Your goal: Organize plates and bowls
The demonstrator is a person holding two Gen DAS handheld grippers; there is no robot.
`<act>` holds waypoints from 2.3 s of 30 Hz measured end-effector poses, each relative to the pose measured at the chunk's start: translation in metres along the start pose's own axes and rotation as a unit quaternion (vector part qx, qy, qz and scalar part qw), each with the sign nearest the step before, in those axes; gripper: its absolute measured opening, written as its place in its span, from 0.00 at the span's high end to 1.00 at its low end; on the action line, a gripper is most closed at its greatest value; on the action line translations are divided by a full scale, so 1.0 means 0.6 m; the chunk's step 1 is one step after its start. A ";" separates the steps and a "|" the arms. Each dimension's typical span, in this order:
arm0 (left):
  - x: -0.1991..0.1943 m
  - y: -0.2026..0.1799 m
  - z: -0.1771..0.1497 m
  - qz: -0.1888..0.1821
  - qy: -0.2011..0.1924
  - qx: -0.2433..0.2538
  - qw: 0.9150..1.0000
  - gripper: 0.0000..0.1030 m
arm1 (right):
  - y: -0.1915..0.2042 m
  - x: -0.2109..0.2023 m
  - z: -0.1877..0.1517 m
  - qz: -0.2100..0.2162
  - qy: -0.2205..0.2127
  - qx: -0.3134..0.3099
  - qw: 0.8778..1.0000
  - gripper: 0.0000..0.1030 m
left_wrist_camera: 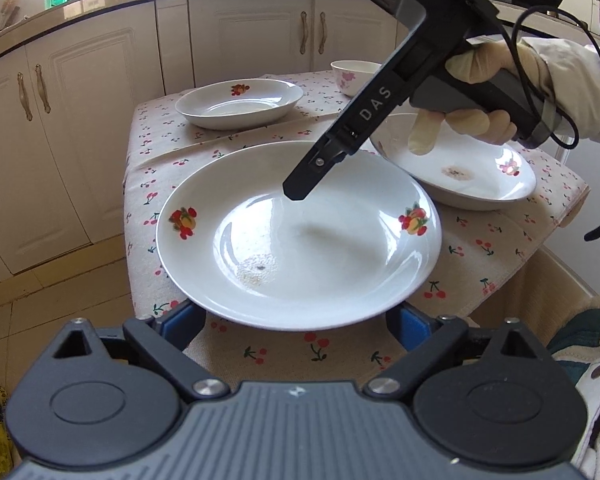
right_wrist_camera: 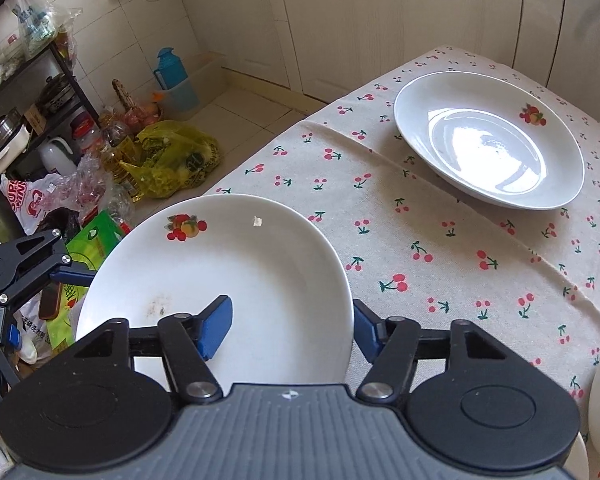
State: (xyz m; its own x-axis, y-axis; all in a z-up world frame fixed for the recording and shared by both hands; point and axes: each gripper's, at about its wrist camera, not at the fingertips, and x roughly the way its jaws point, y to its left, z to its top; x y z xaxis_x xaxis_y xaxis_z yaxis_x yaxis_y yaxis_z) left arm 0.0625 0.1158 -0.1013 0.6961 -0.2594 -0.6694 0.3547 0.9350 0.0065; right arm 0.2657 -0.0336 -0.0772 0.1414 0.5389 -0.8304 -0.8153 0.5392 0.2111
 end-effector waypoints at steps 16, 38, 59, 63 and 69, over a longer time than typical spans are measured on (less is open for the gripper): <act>0.036 0.032 0.044 0.004 -0.002 0.010 1.000 0.07 | -0.046 0.002 0.035 -0.005 -0.018 0.024 1.000 0.37; 0.079 0.045 0.080 -0.006 -0.005 0.017 1.000 0.07 | -0.104 0.020 0.062 -0.040 -0.026 0.036 0.998 0.36; -0.006 0.008 0.083 0.028 -0.048 -0.006 0.998 0.01 | -0.032 -0.123 -0.006 -0.094 -0.093 -0.006 0.991 0.00; -0.027 -0.014 0.086 0.028 -0.056 -0.016 0.998 0.01 | -0.007 -0.164 -0.060 -0.123 -0.110 -0.007 0.986 0.00; -0.043 -0.043 0.085 0.011 -0.049 -0.045 0.998 0.01 | 0.022 -0.212 -0.158 -0.160 -0.126 0.005 0.979 0.00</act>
State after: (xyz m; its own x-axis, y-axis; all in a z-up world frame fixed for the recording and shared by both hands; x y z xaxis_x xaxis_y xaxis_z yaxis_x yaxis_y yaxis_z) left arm 0.0675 0.0858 -0.0463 0.7624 -0.2578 -0.5935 0.2854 0.9572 -0.0491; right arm 0.1838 -0.1563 -0.0178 0.5237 0.4829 -0.7018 -0.7011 0.7123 -0.0331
